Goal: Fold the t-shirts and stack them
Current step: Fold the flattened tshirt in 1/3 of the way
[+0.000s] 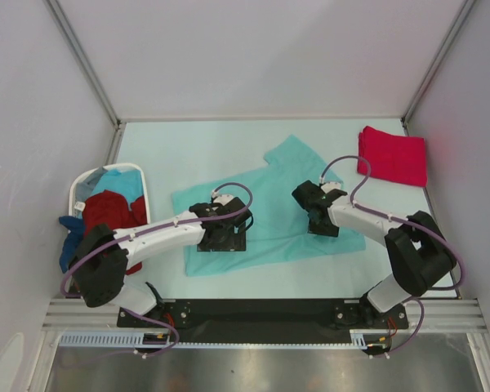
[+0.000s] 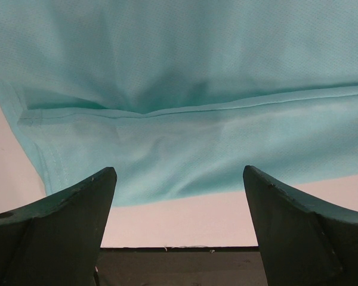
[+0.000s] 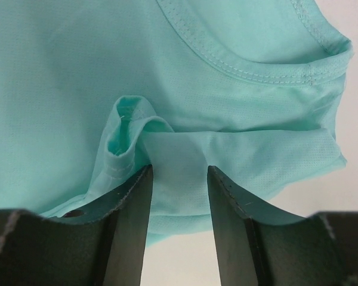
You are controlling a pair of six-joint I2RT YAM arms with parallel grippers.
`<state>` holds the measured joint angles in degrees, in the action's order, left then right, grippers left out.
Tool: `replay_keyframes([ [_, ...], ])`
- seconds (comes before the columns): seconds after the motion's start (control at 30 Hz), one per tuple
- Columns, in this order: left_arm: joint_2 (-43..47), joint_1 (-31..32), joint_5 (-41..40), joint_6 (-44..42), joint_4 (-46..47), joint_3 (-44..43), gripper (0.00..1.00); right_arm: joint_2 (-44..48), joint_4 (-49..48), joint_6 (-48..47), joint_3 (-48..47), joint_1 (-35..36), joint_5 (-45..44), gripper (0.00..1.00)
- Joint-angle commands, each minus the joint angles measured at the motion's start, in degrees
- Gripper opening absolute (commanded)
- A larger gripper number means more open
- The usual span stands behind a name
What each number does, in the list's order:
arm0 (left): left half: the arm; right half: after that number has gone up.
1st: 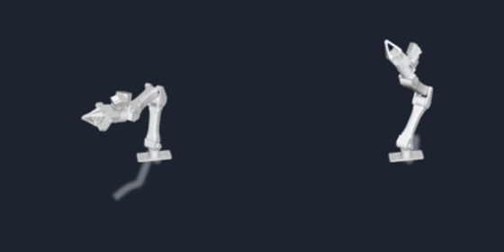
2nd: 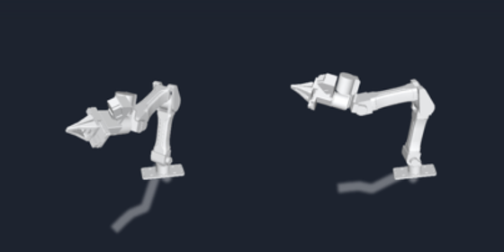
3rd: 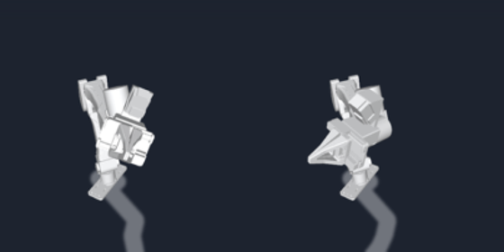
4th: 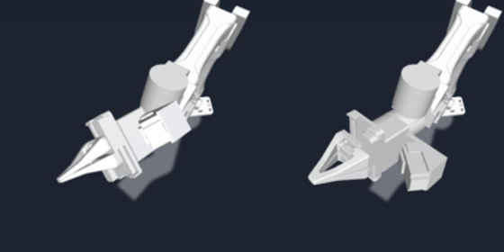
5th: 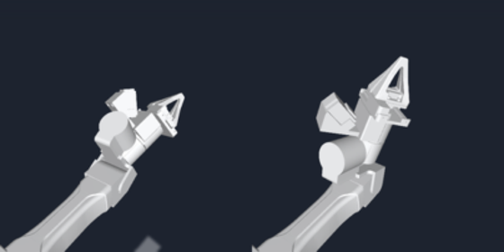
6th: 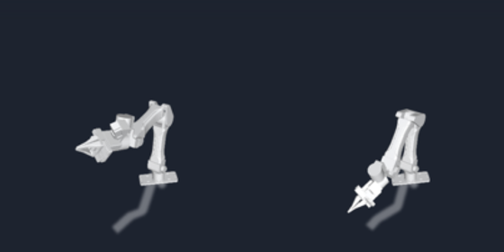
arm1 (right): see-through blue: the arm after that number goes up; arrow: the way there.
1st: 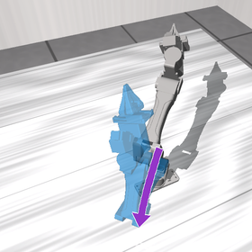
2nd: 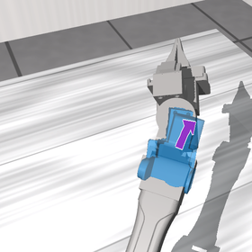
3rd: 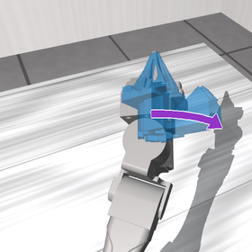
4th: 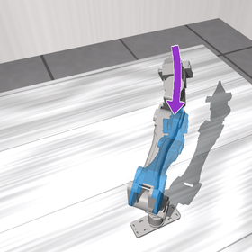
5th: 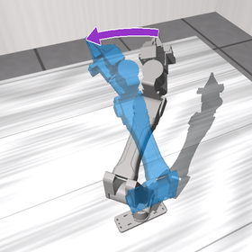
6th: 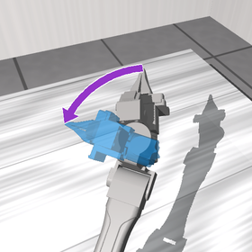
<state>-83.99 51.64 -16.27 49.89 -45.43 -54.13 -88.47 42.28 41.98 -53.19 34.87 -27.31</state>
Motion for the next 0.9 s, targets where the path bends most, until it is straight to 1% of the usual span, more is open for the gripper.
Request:
replay_keyframes([
  [0.0,1.89,0.31,-0.43,-0.49,0.69,-0.19,0.94,-1.01,-1.41,0.65,0.89,-0.77,-0.64,0.46],
  [0.07,1.98,0.31,-0.43,-0.41,0.69,-0.01,0.94,-1.27,-1.59,0.39,0.98,-1.03,-0.46,0.43],
  [0.17,1.98,0.31,-0.51,-0.32,0.61,-0.01,0.94,-1.27,-1.85,0.21,0.81,-1.30,-0.29,0.31],
  [0.2,1.98,0.31,-0.51,-0.23,0.61,-0.10,0.94,-1.36,-1.85,0.04,0.81,-1.30,-0.29,0.25],
  [0.23,1.98,0.31,-0.51,-0.23,0.61,-0.01,0.94,-1.27,-1.85,0.04,0.81,-1.30,-0.37,0.22],
  [0.37,1.63,0.31,-0.43,-0.32,0.78,-0.36,0.94,-0.31,-1.06,0.21,0.28,-1.12,-0.90,0.18],
  [0.43,1.37,0.31,-0.25,-0.32,0.69,-0.63,0.94,0.40,-0.54,0.30,0.02,-1.03,-1.43,0.07],
  [0.5,1.19,0.31,-0.16,-0.41,0.78,-0.72,0.94,1.19,0.08,0.47,-0.51,-0.86,-2.13,0.00],
  [0.87,0.49,0.31,0.28,-0.58,1.31,-0.72,0.93,1.81,2.28,-0.58,-4.20,-0.95,-4.94,0.00],
])
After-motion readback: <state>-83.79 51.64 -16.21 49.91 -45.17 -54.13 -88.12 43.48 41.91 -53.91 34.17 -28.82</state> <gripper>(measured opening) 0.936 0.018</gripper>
